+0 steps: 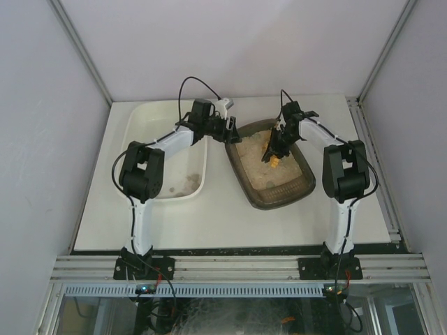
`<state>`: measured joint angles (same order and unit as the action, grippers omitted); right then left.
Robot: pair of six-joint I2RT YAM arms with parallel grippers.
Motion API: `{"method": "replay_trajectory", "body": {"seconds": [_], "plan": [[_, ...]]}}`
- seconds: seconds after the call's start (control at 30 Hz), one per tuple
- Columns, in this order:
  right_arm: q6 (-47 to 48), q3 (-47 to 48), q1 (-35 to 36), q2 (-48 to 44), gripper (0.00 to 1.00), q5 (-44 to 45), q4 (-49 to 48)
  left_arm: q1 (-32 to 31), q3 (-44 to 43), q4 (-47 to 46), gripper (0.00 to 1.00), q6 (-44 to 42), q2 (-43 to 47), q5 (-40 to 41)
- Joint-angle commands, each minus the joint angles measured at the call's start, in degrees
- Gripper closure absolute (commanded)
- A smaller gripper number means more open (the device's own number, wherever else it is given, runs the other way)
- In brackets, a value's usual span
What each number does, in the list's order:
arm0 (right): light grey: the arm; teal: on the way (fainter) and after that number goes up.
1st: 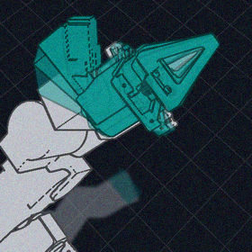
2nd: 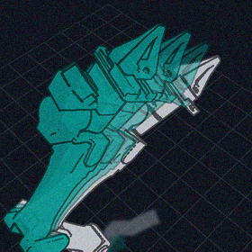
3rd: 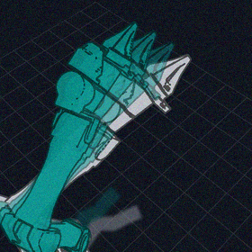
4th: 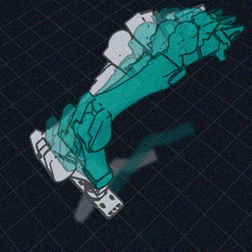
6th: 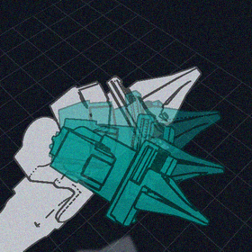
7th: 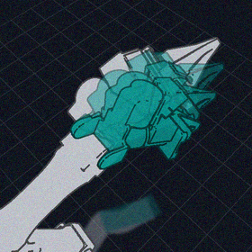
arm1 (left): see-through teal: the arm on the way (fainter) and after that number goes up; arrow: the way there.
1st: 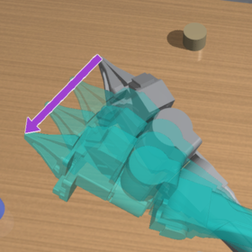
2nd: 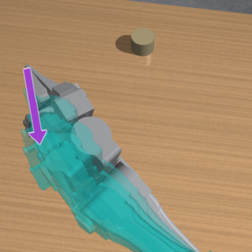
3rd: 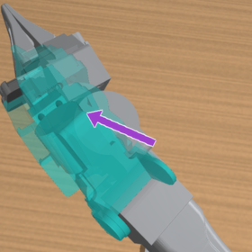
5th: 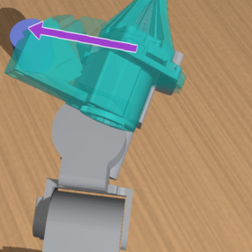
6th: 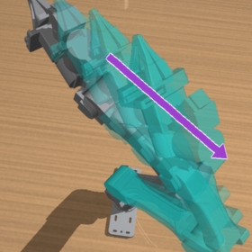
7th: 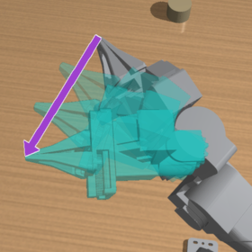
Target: Clean the litter box
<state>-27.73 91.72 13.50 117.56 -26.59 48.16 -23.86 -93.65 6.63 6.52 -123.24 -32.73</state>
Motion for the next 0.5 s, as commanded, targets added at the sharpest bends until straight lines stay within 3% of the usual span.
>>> {"method": "replay_trajectory", "body": {"seconds": [0.0, 0.33, 0.47], "plan": [[1.90, 2.36, 1.28, 3.31, 1.00, -5.64, -3.76, -0.40, 0.28, 2.89, 0.32, 1.66, 1.81, -3.24], [1.86, 0.89, 4.17, 5.46, 1.00, -16.58, -10.43, -0.26, -0.57, 2.68, 0.32, 2.26, 1.67, -3.21], [-1.30, -3.44, 4.22, 4.53, 1.00, -21.35, -19.03, -0.03, -0.41, 2.60, 0.32, 2.52, 1.70, -3.43]]}}
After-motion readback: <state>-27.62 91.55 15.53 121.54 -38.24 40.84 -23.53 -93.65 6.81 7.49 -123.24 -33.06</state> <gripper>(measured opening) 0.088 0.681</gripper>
